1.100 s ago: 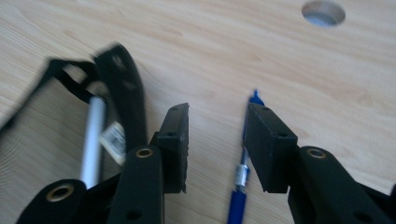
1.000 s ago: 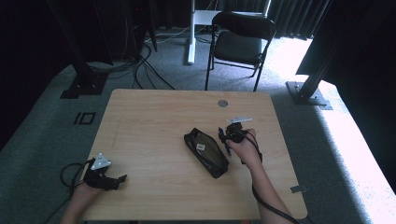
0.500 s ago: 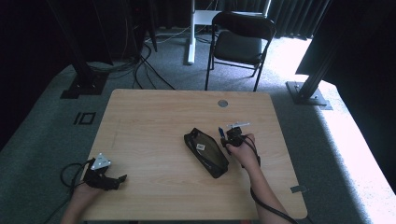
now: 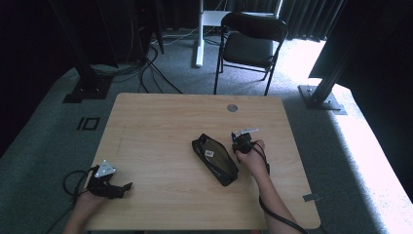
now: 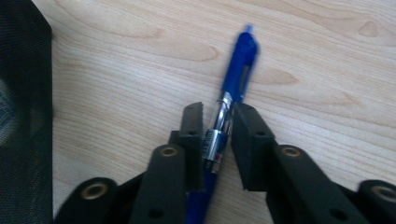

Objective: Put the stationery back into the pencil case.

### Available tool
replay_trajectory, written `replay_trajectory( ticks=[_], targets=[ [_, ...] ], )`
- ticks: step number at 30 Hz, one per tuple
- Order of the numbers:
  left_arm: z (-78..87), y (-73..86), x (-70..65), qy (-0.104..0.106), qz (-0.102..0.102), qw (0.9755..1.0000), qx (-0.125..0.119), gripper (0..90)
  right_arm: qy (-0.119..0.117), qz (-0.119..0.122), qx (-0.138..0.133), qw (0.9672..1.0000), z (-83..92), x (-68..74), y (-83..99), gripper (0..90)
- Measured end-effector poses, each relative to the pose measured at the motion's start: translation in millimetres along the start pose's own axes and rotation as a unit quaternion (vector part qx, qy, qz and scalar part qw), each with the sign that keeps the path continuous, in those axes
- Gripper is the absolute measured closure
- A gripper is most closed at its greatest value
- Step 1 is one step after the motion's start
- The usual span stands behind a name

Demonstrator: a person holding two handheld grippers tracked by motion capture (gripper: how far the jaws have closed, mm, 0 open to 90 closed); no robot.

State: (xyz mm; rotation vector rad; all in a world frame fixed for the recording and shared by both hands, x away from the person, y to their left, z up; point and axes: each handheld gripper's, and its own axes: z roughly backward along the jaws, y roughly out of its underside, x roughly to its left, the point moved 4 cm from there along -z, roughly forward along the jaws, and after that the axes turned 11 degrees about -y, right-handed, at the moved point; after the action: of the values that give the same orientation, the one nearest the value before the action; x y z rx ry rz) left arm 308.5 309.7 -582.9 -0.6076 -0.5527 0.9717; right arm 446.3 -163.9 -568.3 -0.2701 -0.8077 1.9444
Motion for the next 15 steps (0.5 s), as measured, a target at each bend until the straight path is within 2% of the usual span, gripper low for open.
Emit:
replay_trajectory(
  ticks=[4,7,11,15],
  targets=[
    [0.0,0.0,0.0,0.000,0.000,1.0000,0.000,2.0,-0.004,-0.008,0.001,1.0000,-0.5,0.2,-1.3,79.3],
    [0.0,0.0,0.0,0.000,0.000,1.0000,0.000,2.1,-0.021,-0.030,-0.001,0.9993,1.0,-1.8,-1.7,79.3],
    [0.0,0.0,0.0,0.000,0.000,1.0000,0.000,2.0,-0.032,-0.042,-0.020,0.9984,11.5,-5.7,-5.6,79.3],
    [0.0,0.0,0.0,0.000,0.000,1.0000,0.000,2.0,-0.035,-0.041,-0.028,0.9981,25.1,-4.8,-12.6,79.3]
  ],
)
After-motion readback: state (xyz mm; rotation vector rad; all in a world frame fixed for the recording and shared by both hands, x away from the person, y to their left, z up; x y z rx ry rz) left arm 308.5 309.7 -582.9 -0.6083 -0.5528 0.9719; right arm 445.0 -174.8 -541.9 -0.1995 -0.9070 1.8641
